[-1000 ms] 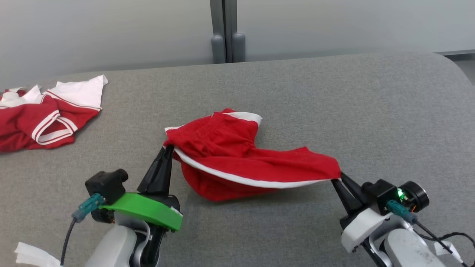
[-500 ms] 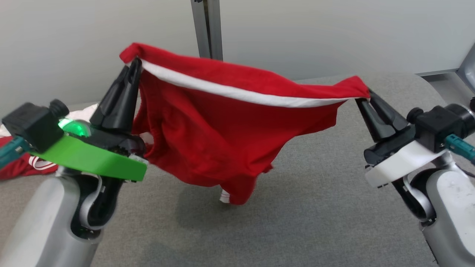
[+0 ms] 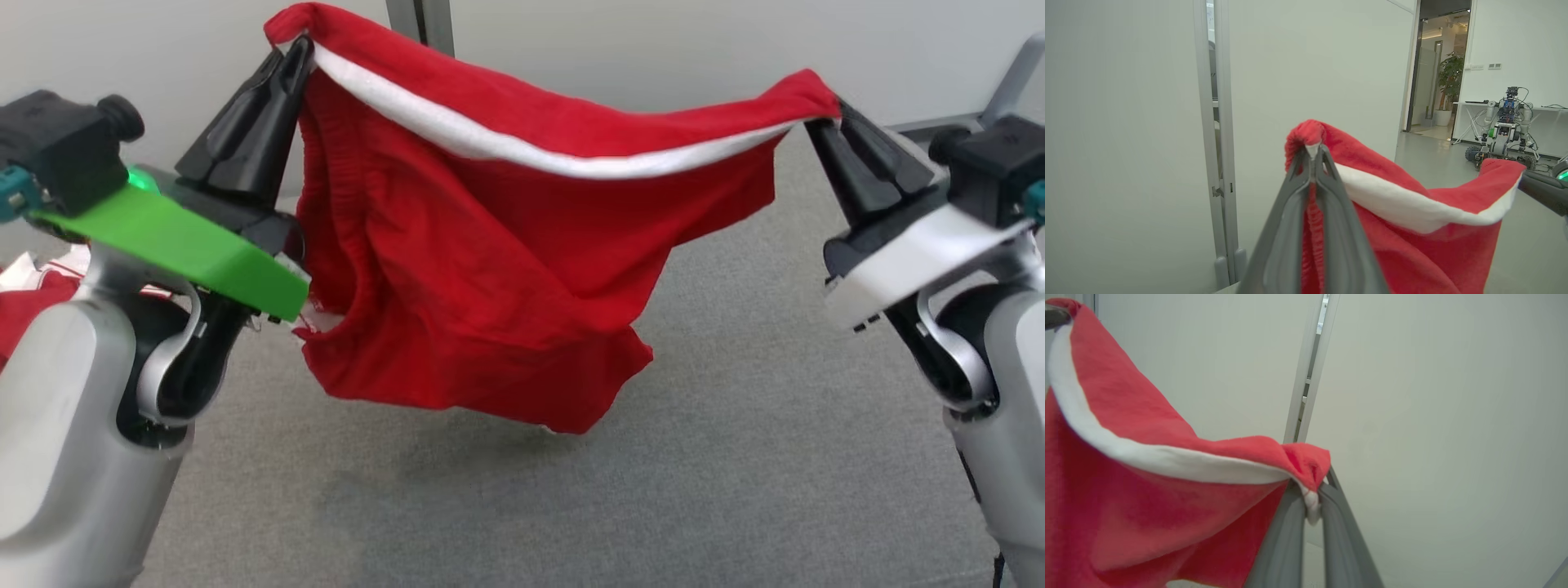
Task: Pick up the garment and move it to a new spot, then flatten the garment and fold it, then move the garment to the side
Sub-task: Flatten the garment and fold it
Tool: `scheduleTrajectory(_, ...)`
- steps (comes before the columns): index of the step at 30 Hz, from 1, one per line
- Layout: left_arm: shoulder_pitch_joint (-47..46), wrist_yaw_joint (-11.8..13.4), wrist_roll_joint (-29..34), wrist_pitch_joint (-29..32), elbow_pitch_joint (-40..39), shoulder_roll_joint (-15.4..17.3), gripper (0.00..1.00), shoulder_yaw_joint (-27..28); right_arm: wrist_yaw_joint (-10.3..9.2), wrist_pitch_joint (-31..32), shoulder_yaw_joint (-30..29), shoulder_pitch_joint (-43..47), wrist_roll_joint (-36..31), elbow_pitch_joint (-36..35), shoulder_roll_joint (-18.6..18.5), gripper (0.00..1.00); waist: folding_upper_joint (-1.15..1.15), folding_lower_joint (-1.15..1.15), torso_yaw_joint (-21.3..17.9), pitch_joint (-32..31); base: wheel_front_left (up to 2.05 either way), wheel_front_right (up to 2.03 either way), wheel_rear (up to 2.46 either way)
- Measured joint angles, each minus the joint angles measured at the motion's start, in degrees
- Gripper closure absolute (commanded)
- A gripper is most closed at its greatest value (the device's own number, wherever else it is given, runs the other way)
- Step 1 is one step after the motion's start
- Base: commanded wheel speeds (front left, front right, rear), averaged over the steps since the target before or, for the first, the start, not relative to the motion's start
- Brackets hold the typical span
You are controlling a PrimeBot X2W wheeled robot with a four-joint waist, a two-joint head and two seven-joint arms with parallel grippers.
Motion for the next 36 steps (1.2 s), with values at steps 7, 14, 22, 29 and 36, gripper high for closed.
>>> scheduleTrajectory(7, -14.2, -2.6, 2.1, -0.1, 12.9, -2.1, 1.0, -1.2, 0.0, -3.7, 0.8, -17.7, -2.2, 14.7, 0.3, 1.0, 0.0, 0.0, -0.6, 6.3, 0.0, 0.0, 0.0)
scheduleTrajectory(14, -29.3, -4.1, 4.8, -6.6, 26.3, -6.6, 1.0, -1.8, 0.0, -9.6, -1.2, -32.9, -8.7, 28.3, 3.9, 1.0, 0.0, 0.0, -1.2, 13.5, 0.0, 0.0, 0.0)
scheduleTrajectory(22, -25.7, -5.1, 2.8, -13.4, 35.9, -8.7, 1.0, -6.0, 0.0, -14.6, 0.3, -28.9, -10.3, 39.2, 7.8, 1.0, 0.0, 0.01, -1.7, 19.9, 0.0, 0.0, 0.0)
scheduleTrajectory(29, -13.3, -5.3, -3.2, -18.5, 33.0, -9.2, 1.0, -11.0, 0.0, -18.1, 2.6, -18.8, -7.8, 42.0, 8.3, 1.0, 0.0, 0.01, -1.6, 20.5, 0.0, 0.0, 0.0)
scheduleTrajectory(36, 0.0, -5.3, -4.5, -21.2, 27.6, -6.3, 1.0, -12.8, 0.0, -19.3, 1.9, -7.3, -6.2, 38.7, 8.2, 1.0, 0.0, 0.0, -0.9, 17.1, 0.0, 0.0, 0.0)
